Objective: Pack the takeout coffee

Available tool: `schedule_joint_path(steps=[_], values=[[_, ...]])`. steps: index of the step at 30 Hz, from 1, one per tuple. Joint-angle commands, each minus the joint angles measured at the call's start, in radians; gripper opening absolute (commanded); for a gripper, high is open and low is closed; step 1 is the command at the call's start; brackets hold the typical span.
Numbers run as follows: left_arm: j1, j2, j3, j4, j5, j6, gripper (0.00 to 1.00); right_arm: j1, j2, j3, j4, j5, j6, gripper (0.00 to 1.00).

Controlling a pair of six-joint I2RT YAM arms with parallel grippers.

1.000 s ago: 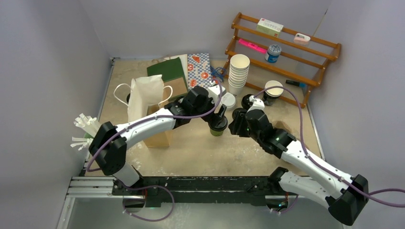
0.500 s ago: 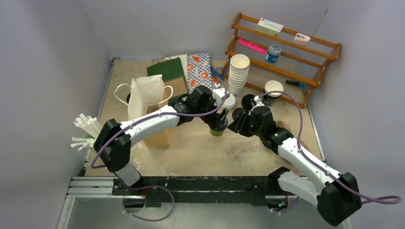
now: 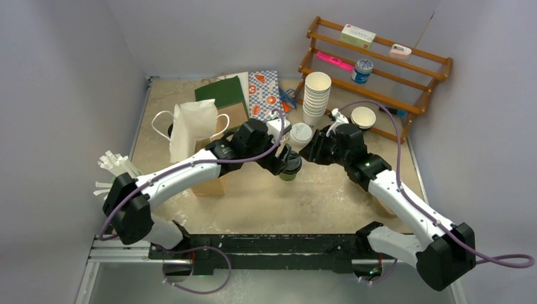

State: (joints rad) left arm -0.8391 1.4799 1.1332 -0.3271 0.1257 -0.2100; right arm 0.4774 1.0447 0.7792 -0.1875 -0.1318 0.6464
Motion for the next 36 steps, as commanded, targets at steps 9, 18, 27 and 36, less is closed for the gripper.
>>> schedule_joint_path(steps=[9, 18, 27, 36], values=[[0.005, -0.136, -0.274, 0.355, 0.013, -0.349, 0.17, -0.002, 0.182, 0.228, -0.059, -0.095, -0.338, 0.53], [-0.002, -0.217, -0.509, 0.665, -0.023, -0.649, 0.05, -0.002, 0.245, 0.246, -0.036, -0.100, -0.424, 0.57], [-0.005, -0.224, -0.629, 0.858, -0.078, -0.767, 0.25, 0.011, 0.284, 0.235, -0.005, -0.116, -0.423, 0.55], [-0.002, -0.120, -0.647, 1.011, -0.039, -0.855, 0.33, 0.032, 0.296, 0.235, -0.019, -0.103, -0.440, 0.56]])
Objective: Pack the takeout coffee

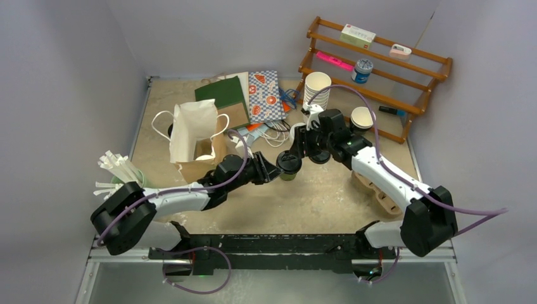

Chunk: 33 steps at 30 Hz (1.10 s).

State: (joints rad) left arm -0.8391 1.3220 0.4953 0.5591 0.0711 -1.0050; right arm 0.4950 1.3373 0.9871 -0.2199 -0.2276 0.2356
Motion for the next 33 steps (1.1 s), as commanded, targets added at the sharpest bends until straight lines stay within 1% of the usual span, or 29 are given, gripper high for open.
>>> schedule_joint_path(steps=[1, 5, 8, 17, 21, 29, 33], values=[[-0.001, 0.046, -0.007, 0.130, 0.021, -0.066, 0.33, 0.017, 0.006, 0.029, 0.011, -0.003, -0.031, 0.56], [0.005, 0.065, 0.000, 0.137, 0.030, -0.073, 0.30, 0.031, 0.020, 0.039, -0.001, 0.019, -0.036, 0.58], [0.013, 0.079, 0.002, 0.147, 0.044, -0.078, 0.24, 0.040, 0.026, 0.041, -0.004, 0.025, -0.038, 0.58], [0.033, 0.109, -0.001, 0.151, 0.071, -0.093, 0.26, 0.050, 0.041, 0.047, -0.008, 0.041, -0.039, 0.58], [0.042, 0.117, -0.001, 0.151, 0.074, -0.095, 0.29, 0.056, 0.049, 0.047, -0.012, 0.046, -0.041, 0.58], [0.058, 0.138, -0.003, 0.161, 0.078, -0.130, 0.40, 0.066, 0.048, 0.048, -0.015, 0.051, -0.042, 0.58], [0.064, 0.153, -0.008, 0.175, 0.086, -0.156, 0.41, 0.071, 0.049, 0.048, -0.016, 0.053, -0.041, 0.58]])
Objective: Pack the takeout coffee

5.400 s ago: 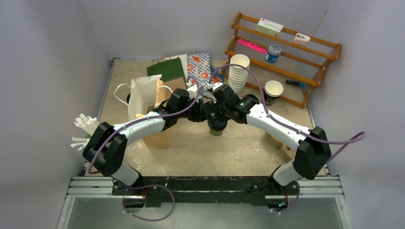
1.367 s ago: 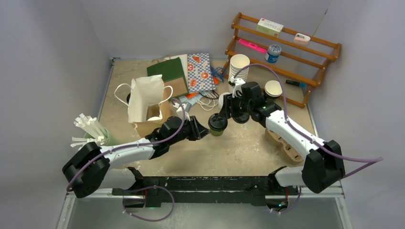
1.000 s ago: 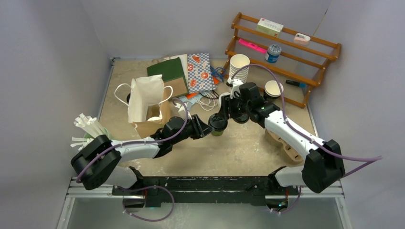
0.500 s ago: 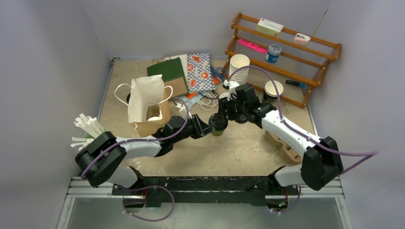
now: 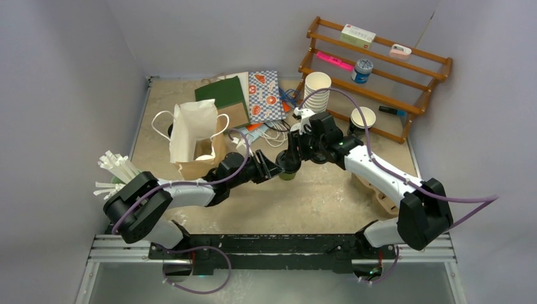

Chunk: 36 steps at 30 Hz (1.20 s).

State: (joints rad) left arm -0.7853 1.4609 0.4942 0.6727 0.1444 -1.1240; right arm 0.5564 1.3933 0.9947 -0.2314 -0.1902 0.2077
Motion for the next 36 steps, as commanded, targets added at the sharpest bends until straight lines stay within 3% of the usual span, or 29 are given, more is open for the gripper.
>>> schedule_joint_path(steps=[1, 9, 36], values=[[0.011, 0.018, -0.008, 0.064, 0.012, -0.040, 0.41, 0.008, -0.005, 0.041, -0.005, 0.016, -0.013, 0.58], [0.018, 0.031, -0.022, 0.074, 0.015, -0.051, 0.32, 0.013, -0.001, 0.039, -0.011, 0.022, -0.015, 0.58], [0.021, 0.143, -0.079, 0.141, 0.026, -0.075, 0.25, 0.016, 0.022, 0.028, -0.033, 0.043, -0.005, 0.58]])
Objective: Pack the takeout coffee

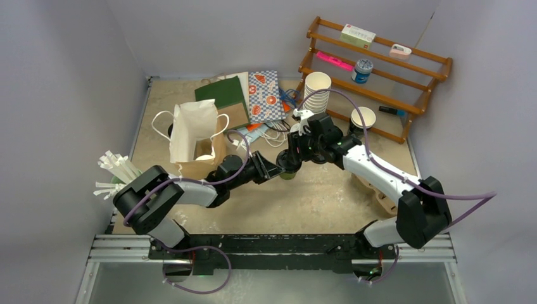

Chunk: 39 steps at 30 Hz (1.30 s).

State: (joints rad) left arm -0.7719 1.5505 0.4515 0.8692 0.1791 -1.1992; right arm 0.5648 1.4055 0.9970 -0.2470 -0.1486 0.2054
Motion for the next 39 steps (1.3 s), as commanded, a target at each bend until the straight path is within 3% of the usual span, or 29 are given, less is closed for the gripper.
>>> schedule_joint_path(steps=[1, 13, 20, 30, 33, 37, 39], values=[[0.008, 0.059, -0.039, -0.051, -0.007, -0.003, 0.25, 0.008, 0.011, 0.025, -0.017, 0.001, -0.003, 0.58], [0.010, 0.076, -0.042, -0.040, -0.005, 0.001, 0.20, 0.007, 0.016, 0.035, -0.026, 0.007, 0.000, 0.58], [0.010, -0.036, 0.034, -0.214, -0.032, 0.094, 0.28, 0.007, -0.025, 0.094, -0.065, 0.037, 0.014, 0.60], [0.013, -0.145, 0.224, -0.510, -0.021, 0.310, 0.43, 0.007, -0.071, 0.118, -0.130, 0.095, 0.013, 0.98], [0.022, -0.173, 0.245, -0.563, -0.024, 0.346, 0.42, 0.007, -0.085, 0.108, -0.138, 0.132, 0.011, 0.97], [0.040, -0.193, 0.249, -0.594, -0.006, 0.370, 0.35, 0.006, -0.091, 0.100, -0.165, 0.145, 0.068, 0.84], [0.043, -0.200, 0.257, -0.613, -0.004, 0.390, 0.31, 0.006, -0.091, 0.091, -0.161, 0.138, 0.084, 0.83]])
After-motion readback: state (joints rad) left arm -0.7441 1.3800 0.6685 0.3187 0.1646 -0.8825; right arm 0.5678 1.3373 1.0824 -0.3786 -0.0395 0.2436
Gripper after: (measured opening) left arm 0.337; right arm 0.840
